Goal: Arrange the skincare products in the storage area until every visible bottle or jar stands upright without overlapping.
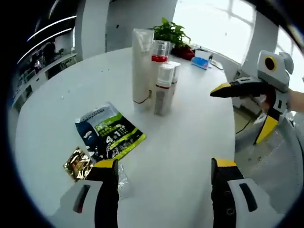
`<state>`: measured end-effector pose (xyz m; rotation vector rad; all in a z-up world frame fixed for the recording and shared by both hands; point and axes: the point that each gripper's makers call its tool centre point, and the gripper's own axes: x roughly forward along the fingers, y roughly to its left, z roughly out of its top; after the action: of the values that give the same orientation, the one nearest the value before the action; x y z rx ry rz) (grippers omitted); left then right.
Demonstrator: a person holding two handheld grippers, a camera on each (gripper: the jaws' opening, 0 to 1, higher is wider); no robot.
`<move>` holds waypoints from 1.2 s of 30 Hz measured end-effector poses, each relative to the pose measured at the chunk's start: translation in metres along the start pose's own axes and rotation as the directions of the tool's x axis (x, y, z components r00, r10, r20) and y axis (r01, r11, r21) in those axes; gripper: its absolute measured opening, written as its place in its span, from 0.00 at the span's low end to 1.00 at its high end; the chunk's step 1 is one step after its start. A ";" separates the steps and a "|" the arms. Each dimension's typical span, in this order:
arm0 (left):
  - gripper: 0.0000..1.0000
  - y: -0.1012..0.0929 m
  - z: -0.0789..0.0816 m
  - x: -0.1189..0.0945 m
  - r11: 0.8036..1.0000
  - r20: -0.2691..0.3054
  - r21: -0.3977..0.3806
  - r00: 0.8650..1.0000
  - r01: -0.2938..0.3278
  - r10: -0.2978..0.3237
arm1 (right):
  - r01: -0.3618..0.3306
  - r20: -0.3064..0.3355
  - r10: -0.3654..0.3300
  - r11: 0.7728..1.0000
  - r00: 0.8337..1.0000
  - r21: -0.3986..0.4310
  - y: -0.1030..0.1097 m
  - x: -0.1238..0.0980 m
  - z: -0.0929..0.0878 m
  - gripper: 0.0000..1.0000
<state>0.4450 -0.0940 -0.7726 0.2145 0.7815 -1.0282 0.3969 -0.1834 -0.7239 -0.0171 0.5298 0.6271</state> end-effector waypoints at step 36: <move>0.97 -0.025 -0.074 -0.110 0.928 0.098 -0.297 0.959 -0.226 0.265 | -0.007 0.051 0.007 1.000 0.999 0.000 0.029 -0.025 0.015 0.93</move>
<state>0.3583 0.0060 -0.7465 -0.0058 0.7463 -0.6754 0.3700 -0.1711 -0.6951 0.0008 0.4802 0.6328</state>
